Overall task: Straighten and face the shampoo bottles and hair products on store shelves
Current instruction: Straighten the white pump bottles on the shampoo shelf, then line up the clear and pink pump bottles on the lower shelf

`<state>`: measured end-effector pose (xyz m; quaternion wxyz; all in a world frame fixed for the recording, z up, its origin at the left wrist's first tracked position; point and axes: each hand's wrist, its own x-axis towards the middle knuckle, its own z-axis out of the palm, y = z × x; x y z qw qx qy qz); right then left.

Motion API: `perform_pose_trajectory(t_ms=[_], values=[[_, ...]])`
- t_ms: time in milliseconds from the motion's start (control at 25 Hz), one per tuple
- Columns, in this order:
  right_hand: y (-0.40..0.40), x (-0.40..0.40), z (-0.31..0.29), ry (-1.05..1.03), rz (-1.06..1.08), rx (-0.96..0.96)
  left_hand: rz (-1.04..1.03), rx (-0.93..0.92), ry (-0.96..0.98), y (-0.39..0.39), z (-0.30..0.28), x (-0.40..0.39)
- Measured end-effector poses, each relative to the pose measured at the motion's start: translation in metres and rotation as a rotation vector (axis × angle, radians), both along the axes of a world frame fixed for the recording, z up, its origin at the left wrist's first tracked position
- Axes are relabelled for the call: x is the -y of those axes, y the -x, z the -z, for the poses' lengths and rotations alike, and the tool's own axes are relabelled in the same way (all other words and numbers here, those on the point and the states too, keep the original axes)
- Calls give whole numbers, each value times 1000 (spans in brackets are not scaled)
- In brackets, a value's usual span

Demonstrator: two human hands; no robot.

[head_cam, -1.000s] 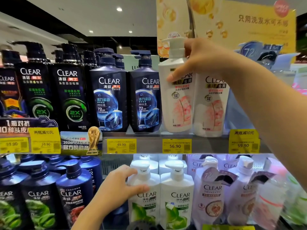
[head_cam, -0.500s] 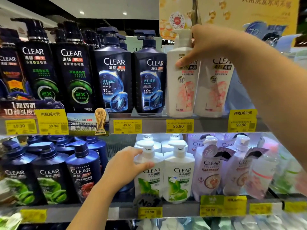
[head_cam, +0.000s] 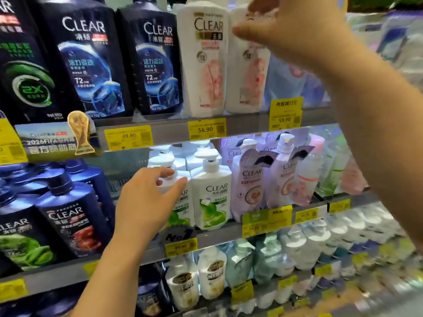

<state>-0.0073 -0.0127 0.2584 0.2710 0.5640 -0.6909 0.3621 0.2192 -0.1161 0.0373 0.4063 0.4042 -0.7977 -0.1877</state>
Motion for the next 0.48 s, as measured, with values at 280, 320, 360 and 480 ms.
perform_pose_trajectory(t_ms=[280, 320, 360, 480], values=[[53, -115, 105, 50, -186, 529, 274, -137, -126, 60, 4, -59], [64, -127, 123, 62, -181, 609, 302, -125, -126, 72, 4, -66], [76, -138, 139, 66, -169, 671, 326, -111, -128, 84, 4, -73], [117, -162, 178, 77, -129, 835, 373, -66, -127, 124, 9, -93]])
